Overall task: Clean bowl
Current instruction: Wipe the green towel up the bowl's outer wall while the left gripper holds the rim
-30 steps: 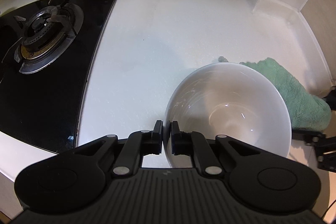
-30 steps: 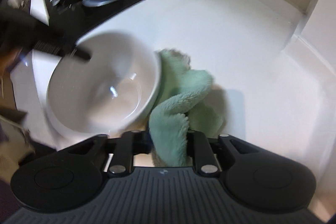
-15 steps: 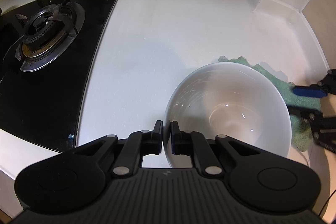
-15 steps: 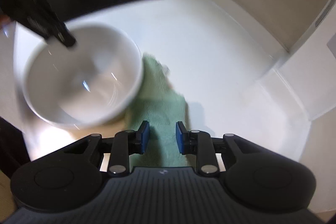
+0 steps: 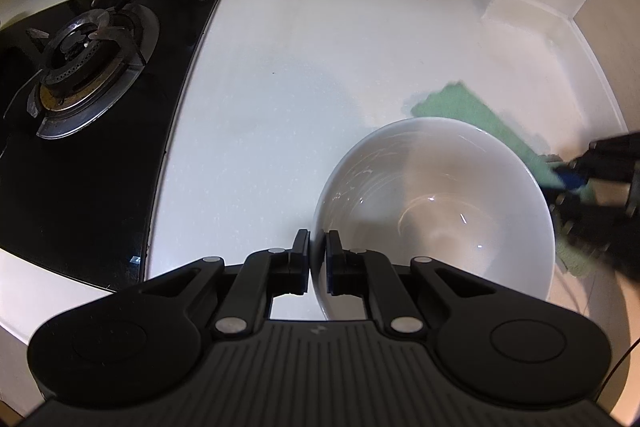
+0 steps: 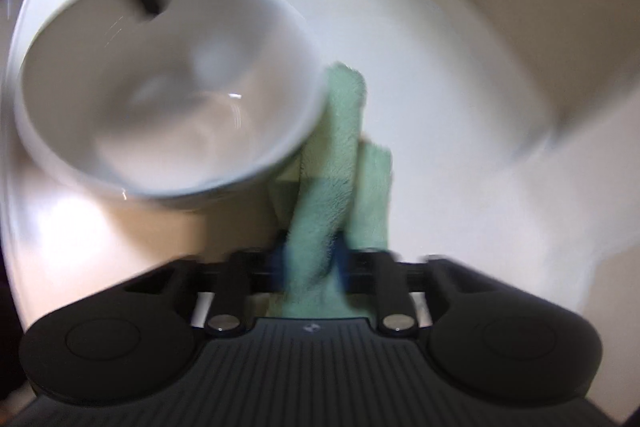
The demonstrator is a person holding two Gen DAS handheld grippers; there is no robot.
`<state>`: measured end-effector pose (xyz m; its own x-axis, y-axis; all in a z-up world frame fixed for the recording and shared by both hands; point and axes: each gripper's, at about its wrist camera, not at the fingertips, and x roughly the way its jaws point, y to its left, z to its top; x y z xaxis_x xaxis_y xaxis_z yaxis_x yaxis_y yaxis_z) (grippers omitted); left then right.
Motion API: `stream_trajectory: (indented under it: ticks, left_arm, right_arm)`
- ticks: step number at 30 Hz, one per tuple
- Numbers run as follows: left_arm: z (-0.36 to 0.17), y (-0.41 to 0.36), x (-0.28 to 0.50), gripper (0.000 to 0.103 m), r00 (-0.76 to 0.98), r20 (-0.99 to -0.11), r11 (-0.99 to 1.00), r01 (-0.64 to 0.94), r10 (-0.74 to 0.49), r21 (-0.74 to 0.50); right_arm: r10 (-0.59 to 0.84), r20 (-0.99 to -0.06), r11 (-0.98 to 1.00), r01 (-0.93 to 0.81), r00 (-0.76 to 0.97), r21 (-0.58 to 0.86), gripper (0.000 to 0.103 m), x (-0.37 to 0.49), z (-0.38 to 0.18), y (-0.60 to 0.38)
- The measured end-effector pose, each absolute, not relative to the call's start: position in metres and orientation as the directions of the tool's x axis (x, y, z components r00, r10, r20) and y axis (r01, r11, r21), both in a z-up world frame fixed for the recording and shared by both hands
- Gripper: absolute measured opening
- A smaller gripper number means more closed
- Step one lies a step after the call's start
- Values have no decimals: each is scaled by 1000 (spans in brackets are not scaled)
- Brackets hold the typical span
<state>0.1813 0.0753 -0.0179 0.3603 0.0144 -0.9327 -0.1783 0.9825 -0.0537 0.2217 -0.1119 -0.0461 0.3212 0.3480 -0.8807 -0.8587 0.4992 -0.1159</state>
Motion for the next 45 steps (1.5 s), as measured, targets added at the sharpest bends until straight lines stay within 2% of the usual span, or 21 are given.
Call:
stream_trajectory:
  ticks: [4,6,14,17,21,29,38,45]
  left_arm:
    - [-18,74,181,5,365,-931,984,-174,22,-45]
    - [-18,74,180,5,367,-930,984,-174,22,-45]
    - [-19,77,180,5,370,-929,979,-195,16,-61]
    - [-19,78,180,5,373,-928,976,-206,15,-67]
    - [-18,78,180,6,375,-927,974,-215,16,-71]
    - [-18,70,179,6,382,-923,978,-207,51,-31]
    - [-18,66,177,6,385,-921,979,-204,68,-13]
    - [-18,65,174,6,385,-920,977,-215,75,-11]
  right_arm:
    - [493,-859,616,-753,138,232,9,285,-24,-126]
    - [546,-836,596,-731,65,332,9,306,-24,-118]
    - [559,-805,337,-833,-197,438,9,355,-52,-53]
    - [539,-803,360,-791,-256,494,9,355,-58,-55]
    - [524,-822,401,-787,-223,469,9,333,-53,-86]
    - [500,-861,370,-874,-97,314,10,262,-47,-122]
    - [455,-885,389,-916,98,99,9,153,-33,-98]
    - [510,-851,412,-904,127,112,9,118,-35,-76]
